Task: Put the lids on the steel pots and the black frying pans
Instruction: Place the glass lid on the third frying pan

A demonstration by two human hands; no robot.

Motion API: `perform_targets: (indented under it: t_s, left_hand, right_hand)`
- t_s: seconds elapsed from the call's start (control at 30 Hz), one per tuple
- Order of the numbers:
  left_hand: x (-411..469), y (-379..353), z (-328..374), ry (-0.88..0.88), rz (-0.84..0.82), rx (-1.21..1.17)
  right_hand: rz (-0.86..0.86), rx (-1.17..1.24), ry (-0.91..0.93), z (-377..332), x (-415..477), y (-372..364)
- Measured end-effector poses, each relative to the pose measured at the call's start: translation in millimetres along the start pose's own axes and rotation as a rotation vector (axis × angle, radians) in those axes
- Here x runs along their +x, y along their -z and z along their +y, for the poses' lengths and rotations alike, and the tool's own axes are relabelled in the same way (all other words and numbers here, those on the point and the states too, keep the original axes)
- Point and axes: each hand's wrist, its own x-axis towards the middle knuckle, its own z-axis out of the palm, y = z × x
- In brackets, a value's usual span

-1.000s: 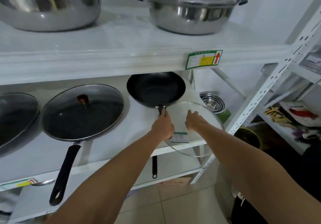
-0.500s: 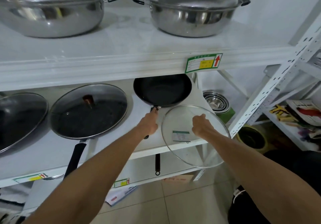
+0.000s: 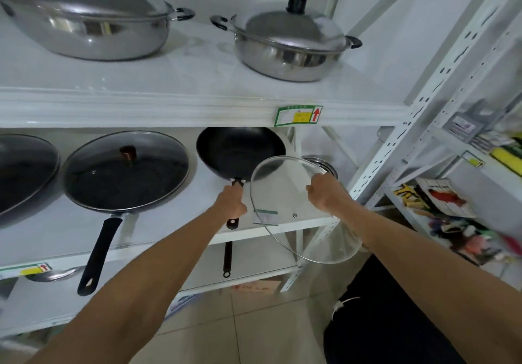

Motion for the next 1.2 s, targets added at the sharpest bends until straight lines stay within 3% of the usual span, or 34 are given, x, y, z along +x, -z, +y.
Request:
perform_targets:
  t_s: [0.23, 0.47, 0.77, 1.2]
  left_hand:
    - [-33, -24, 22, -0.014, 0.010, -0.022]
    - [-36, -40, 25, -0.039, -0.014, -0.083]
    - [-34, -48, 25, -0.103, -0.004, -0.052]
    - [-43, -35, 4, -0.160, -0.021, -0.063]
  right_hand:
    - [0.045, 0.136, -0.004, -37, 35, 40]
    - [0.179, 0.236, 0.043, -91, 96, 30]
    - [0.023, 0.275, -0.031, -120, 161, -9]
    - [0.246, 0.236, 0.070, -155, 186, -53]
